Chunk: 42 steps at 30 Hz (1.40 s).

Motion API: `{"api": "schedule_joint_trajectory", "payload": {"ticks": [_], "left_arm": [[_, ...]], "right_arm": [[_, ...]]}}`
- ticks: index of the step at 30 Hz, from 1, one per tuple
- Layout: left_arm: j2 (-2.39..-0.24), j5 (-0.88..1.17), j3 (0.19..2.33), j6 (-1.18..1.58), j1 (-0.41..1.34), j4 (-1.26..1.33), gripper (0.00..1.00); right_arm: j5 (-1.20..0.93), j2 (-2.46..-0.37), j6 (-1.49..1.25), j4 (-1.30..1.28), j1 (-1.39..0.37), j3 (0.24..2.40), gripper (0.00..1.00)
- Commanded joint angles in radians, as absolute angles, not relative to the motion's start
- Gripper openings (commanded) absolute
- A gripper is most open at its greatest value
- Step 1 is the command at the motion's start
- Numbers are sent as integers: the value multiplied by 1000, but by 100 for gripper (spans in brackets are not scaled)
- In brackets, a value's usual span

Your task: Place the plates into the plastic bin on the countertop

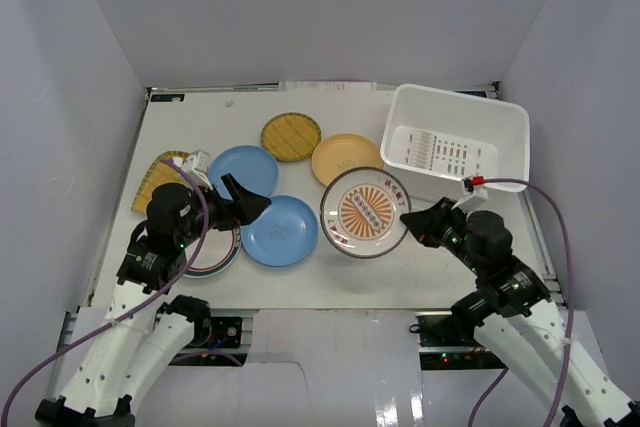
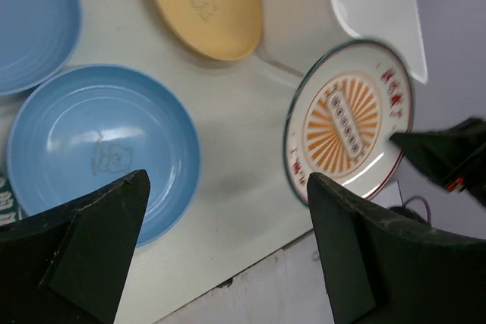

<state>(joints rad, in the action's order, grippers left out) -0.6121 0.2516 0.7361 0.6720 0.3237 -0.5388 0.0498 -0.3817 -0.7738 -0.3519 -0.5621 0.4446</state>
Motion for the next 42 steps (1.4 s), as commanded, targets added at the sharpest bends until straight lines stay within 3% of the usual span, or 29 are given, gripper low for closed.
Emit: {"api": "schedule_joint_trajectory", "payload": {"ticks": [1, 9, 12, 19, 29, 32, 33, 36, 39, 42], "left_arm": [[-598, 498, 720, 508, 327, -344, 96], [-485, 655, 574, 419, 327, -308, 98], [-469, 650, 577, 411, 327, -310, 98], [-472, 629, 575, 416, 327, -324, 98], [-433, 586, 572, 422, 327, -334, 98], [-433, 581, 572, 422, 327, -334, 98], [-437, 581, 572, 422, 327, -336, 98], [-443, 583, 572, 422, 327, -337, 98], [-449, 578, 575, 423, 327, -339, 98], [-460, 569, 581, 417, 327, -344, 98]], "right_arm": [[35, -446, -677, -287, -561, 688, 8], [578, -772, -405, -278, -542, 1055, 8], [640, -882, -365, -278, -480, 1126, 8], [320, -1055, -396, -279, -54, 1126, 8], [130, -1302, -439, -278, 37, 1063, 8], [156, -1307, -449, -275, 38, 1045, 23], [179, -1305, -449, -275, 38, 1043, 42], [205, -1293, -434, -275, 40, 1058, 77], [209, -1266, -410, -282, 38, 1092, 94], [134, -1203, -410, -288, 26, 1108, 95]]}}
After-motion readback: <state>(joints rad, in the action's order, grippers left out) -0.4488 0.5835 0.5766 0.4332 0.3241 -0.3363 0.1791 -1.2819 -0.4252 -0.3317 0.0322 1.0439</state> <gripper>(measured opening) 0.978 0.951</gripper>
